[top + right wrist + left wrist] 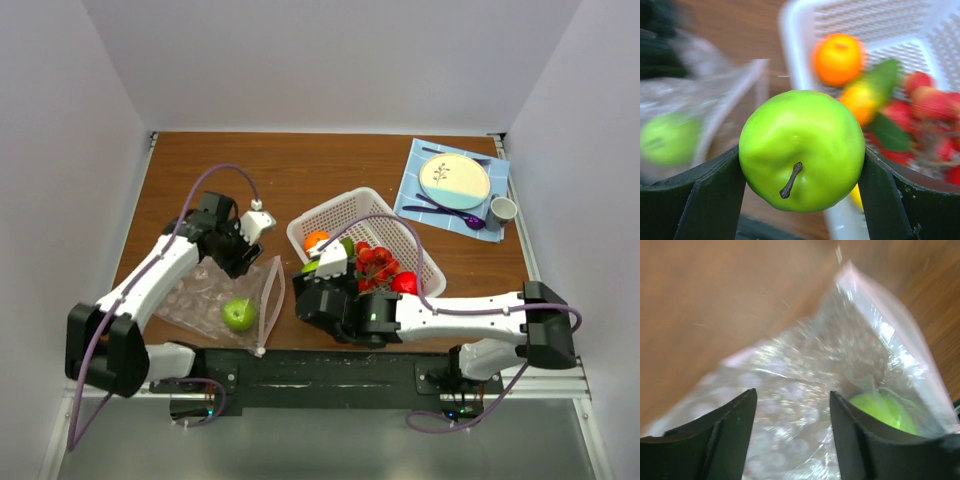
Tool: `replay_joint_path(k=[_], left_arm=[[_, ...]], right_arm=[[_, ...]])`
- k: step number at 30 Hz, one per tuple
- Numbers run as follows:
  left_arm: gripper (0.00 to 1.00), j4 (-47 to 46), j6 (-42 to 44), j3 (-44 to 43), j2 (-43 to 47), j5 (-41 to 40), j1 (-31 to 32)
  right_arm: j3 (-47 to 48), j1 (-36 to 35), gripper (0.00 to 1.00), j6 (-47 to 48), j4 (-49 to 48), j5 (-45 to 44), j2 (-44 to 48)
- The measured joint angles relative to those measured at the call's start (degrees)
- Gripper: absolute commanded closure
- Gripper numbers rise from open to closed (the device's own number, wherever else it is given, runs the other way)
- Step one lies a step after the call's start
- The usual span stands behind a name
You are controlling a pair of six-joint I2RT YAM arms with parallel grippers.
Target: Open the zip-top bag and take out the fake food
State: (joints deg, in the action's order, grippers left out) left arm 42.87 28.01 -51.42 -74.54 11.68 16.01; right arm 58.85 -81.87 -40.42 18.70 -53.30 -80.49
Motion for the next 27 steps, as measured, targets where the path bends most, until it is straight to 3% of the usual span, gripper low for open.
replay_joint_path(k=[2,3,4,7,12,18,27], left_arm=[[0.3,2.3,0.1,-5.2,3.4,0.3,-0.3],[0.3,3.2,0.1,-7.6,5.1,0.3,-0.3],[0.3,4.0,0.2,-10.0,6.9,0.4,-0.5],[0.34,5.4,1.9,-12.9,11.8,0.4,-0.8],[0.36,8.9,5.9,-3.5,17.2,0.0,-1.4],[0.38,12.3,8.0,8.1,17.6,-1.5,-3.3],[0.4,10.4,8.7,9.7,15.7,-3.3,-7.3]], right_arm=[[-0.1,3.7,0.35,-3.5,5.5,-1.0,0.1],[-0.2,5.5,0.2,-5.0,8.1,-1.4,0.1],[-0.4,7.0,0.14,-6.4,10.4,-1.6,0.1],[-0.4,9.0,0.02,-9.7,16.1,-2.6,-0.2],[0.3,8.5,0.01,-11.6,21.4,-3.3,-0.5],[2.1,4.4,0.01,-8.0,21.4,-5.6,0.1],[2.6,-5.6,0.15,7.5,4.5,-2.9,-4.3]])
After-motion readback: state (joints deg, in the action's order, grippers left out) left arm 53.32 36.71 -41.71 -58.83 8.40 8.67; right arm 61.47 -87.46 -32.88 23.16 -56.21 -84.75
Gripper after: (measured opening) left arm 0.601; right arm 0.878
